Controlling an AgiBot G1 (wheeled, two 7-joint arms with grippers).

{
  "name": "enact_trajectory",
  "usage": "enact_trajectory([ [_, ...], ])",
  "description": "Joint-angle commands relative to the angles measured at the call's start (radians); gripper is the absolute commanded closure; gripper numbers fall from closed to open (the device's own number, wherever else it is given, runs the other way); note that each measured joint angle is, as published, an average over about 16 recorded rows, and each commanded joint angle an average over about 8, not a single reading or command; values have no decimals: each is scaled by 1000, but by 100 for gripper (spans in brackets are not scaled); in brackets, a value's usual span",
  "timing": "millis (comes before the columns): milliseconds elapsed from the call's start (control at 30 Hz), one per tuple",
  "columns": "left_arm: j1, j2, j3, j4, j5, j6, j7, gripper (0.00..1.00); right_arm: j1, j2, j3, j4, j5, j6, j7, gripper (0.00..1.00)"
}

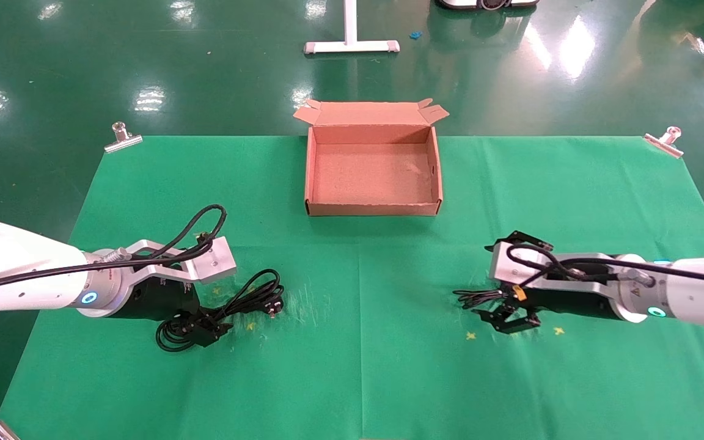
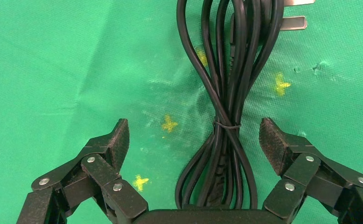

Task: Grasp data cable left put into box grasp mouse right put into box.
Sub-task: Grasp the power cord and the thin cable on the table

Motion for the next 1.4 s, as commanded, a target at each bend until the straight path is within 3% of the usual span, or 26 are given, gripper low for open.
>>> enact_trajectory([
  [33, 0, 0, 0, 0, 0, 0, 0, 0, 6, -14, -4, -18, -12, 9, 5, 0],
  [67, 0, 0, 0, 0, 0, 0, 0, 6, 7, -18, -5, -24, -16, 13, 6, 0],
  [133, 0, 0, 0, 0, 0, 0, 0, 31, 10, -24, -7, -31, -21, 17, 8, 4],
  [300, 0, 0, 0, 0, 0, 0, 0, 94, 11, -27, -8, -35, -23, 20, 9, 64],
  [333, 0, 0, 0, 0, 0, 0, 0, 100, 11, -26, -8, -34, -22, 20, 9, 76],
  [400, 0, 0, 0, 0, 0, 0, 0, 100, 10, -24, -7, -32, -21, 19, 8, 98],
  [433, 0, 0, 0, 0, 0, 0, 0, 100, 10, -23, -7, -31, -20, 18, 8, 100],
  [1400, 0, 0, -1, 0, -6, 0, 0, 100, 5, -14, -3, -20, -10, 11, 5, 100],
])
